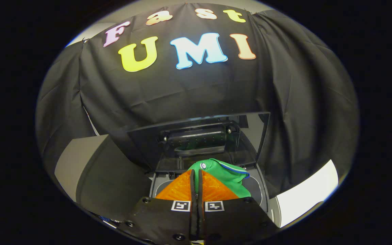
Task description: Put the clothes into the washing machine and then close the washing machine lid.
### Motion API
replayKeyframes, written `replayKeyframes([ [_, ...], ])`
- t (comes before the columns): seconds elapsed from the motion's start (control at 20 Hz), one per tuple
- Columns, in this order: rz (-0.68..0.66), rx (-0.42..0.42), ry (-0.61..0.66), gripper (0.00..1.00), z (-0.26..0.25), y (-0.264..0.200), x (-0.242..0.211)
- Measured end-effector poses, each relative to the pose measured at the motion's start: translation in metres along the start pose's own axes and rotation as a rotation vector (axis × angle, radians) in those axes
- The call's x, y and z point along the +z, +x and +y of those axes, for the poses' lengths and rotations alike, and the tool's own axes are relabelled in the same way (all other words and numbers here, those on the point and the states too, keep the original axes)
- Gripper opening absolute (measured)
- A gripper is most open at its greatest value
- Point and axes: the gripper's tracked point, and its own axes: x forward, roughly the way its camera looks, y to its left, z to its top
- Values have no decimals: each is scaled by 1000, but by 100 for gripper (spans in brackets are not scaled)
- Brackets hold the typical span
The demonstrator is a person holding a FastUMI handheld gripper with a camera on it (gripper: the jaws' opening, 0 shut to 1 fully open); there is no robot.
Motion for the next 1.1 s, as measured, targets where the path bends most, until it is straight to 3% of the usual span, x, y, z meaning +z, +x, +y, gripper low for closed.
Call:
replayKeyframes([
  [1.1, 187, -84, -45, 2, -32, 118, -154],
])
